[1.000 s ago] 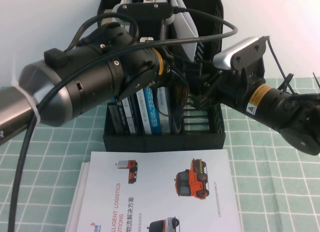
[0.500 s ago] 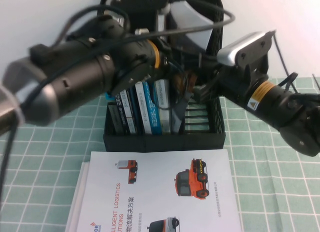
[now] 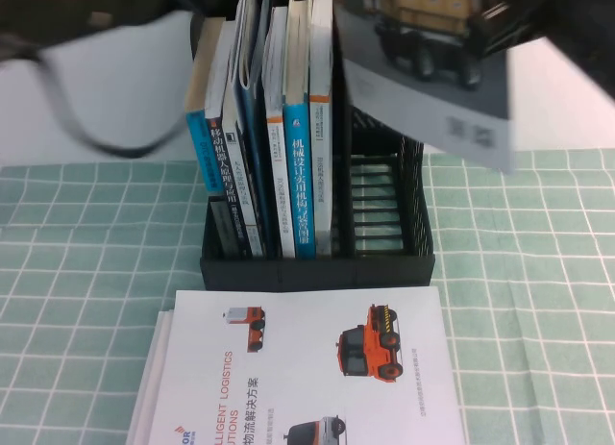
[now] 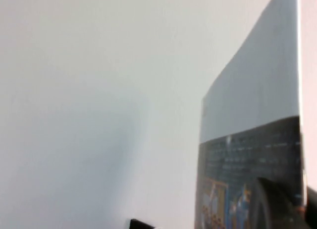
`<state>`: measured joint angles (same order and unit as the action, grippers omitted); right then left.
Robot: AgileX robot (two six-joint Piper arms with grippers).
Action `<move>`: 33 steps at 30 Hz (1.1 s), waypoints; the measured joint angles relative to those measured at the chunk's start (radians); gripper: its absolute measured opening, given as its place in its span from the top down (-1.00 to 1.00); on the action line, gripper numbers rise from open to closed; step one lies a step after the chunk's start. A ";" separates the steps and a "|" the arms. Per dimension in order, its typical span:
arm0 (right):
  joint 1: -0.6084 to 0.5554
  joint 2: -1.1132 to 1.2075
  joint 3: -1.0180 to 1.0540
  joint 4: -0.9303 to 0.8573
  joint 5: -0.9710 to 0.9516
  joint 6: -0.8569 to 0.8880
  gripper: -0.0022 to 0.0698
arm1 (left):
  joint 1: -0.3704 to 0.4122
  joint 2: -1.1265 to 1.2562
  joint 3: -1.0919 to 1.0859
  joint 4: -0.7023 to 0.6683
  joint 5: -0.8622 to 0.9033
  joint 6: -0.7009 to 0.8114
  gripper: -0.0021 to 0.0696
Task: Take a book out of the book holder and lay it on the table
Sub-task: Pick up the right side book from the book shelf, then place the picked book on the book
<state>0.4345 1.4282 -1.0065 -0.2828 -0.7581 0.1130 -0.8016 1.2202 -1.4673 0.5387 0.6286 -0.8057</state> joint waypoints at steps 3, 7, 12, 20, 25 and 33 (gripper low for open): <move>0.000 -0.108 0.000 -0.099 0.120 -0.007 0.89 | -0.004 -0.091 -0.002 -0.030 0.093 0.065 0.95; 0.000 -0.257 -0.012 -0.389 0.294 0.140 0.89 | -0.004 -0.192 -0.002 -0.074 0.247 0.171 0.95; 0.000 -0.366 -0.050 -0.912 0.280 0.679 0.89 | -0.004 -0.321 0.055 -0.104 0.304 0.226 0.95; 0.003 -0.363 -0.082 -1.366 -0.126 1.188 0.89 | -0.004 -0.533 0.429 -0.106 -0.017 0.201 0.95; 0.056 -0.297 -0.080 -1.506 -0.175 1.290 0.89 | -0.004 -0.615 0.662 -0.110 -0.311 0.167 0.95; 0.244 -0.102 -0.080 -1.518 0.007 1.158 0.89 | -0.004 -0.649 0.833 -0.107 -0.564 0.089 0.95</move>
<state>0.6782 1.3261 -1.0867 -1.8007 -0.7508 1.2707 -0.8057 0.5710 -0.6339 0.4318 0.0642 -0.7172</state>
